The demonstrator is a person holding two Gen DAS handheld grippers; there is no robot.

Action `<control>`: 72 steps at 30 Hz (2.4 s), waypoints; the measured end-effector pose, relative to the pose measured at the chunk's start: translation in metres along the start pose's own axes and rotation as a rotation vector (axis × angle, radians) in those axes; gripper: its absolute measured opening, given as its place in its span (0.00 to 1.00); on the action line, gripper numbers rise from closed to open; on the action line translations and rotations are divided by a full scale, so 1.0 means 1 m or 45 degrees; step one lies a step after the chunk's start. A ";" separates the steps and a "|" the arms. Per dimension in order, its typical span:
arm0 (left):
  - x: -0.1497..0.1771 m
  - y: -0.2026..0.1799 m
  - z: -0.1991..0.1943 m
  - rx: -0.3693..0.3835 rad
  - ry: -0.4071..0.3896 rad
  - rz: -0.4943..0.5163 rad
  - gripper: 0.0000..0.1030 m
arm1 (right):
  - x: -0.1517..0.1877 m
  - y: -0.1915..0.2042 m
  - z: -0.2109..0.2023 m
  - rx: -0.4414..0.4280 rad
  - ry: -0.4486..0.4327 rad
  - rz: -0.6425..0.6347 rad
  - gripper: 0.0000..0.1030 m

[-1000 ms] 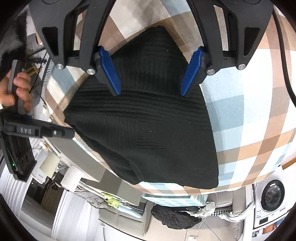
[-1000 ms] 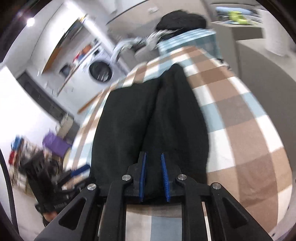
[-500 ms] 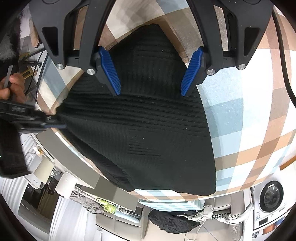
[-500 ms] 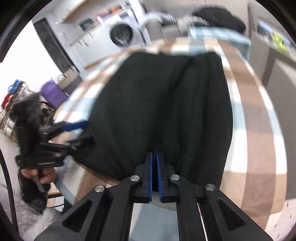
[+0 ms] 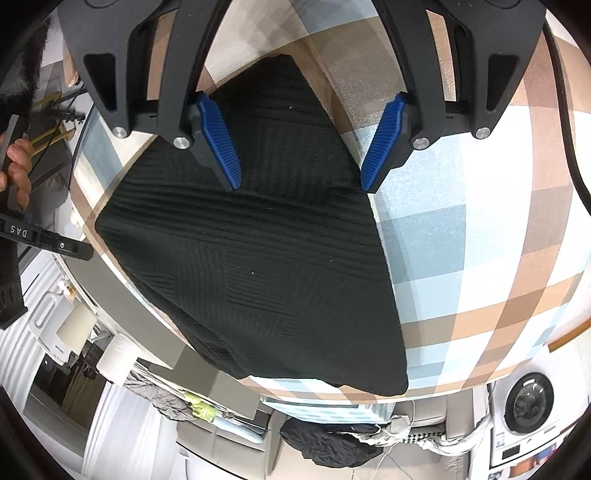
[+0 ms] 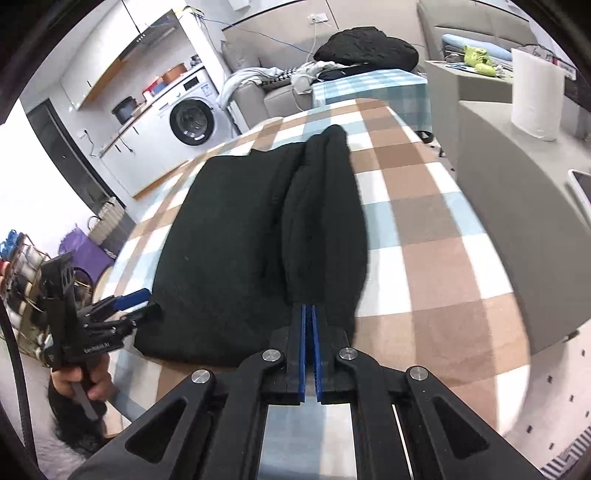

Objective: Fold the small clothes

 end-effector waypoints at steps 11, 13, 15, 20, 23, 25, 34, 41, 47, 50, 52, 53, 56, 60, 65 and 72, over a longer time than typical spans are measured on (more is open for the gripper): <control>-0.011 0.014 -0.007 0.000 -0.050 -0.070 0.63 | -0.082 0.057 0.064 -0.135 -0.031 0.118 0.42; -0.012 0.020 -0.009 -0.009 -0.056 -0.085 0.63 | -0.099 0.058 0.094 -0.109 0.011 0.172 0.42; -0.013 0.027 -0.010 -0.018 -0.063 -0.102 0.63 | -0.109 0.060 0.116 -0.103 0.057 0.195 0.42; -0.013 0.043 -0.013 -0.053 -0.070 -0.138 0.63 | -0.124 0.054 0.161 -0.032 0.138 0.223 0.33; -0.014 0.051 -0.016 -0.058 -0.080 -0.165 0.63 | -0.142 0.068 0.148 -0.072 0.075 0.147 0.06; -0.016 0.053 -0.018 -0.057 -0.084 -0.169 0.63 | -0.158 0.085 0.126 -0.105 -0.022 0.062 0.06; -0.016 0.043 -0.010 -0.047 -0.065 -0.161 0.63 | -0.138 0.058 0.154 0.037 0.157 0.085 0.18; -0.012 0.031 -0.001 -0.023 -0.039 -0.137 0.63 | -0.062 0.050 0.114 -0.128 0.237 0.073 0.35; -0.015 0.029 -0.001 -0.031 -0.044 -0.140 0.63 | -0.061 0.069 0.078 -0.188 0.078 -0.038 0.08; -0.016 0.031 0.001 -0.041 -0.038 -0.144 0.63 | -0.060 0.060 0.080 -0.123 0.083 -0.048 0.09; -0.016 0.031 0.003 -0.046 -0.028 -0.142 0.63 | -0.050 0.046 0.092 -0.043 0.168 -0.017 0.10; -0.016 0.031 0.003 -0.051 -0.027 -0.136 0.63 | -0.050 0.046 0.088 -0.084 0.162 0.007 0.13; -0.016 0.031 0.003 -0.052 -0.023 -0.129 0.63 | -0.062 0.038 0.069 -0.064 0.062 -0.003 0.43; -0.015 0.032 0.007 -0.052 -0.014 -0.132 0.63 | -0.067 0.020 0.070 -0.095 0.082 0.055 0.51; -0.016 0.035 0.008 -0.055 -0.011 -0.139 0.63 | -0.067 0.022 0.099 -0.227 0.173 0.138 0.51; -0.018 0.041 0.011 -0.063 -0.005 -0.146 0.63 | -0.084 0.050 0.128 -0.232 0.191 -0.042 0.37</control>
Point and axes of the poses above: each gripper's, at about its wrist camera, not at the fingertips, and z roughly the way its jaws point, y to its left, x to its underside, the point moved 10 cm from there along z, roughly the way its jaws point, and after that the axes turned 7 degrees about z, right-handed, at the moved point
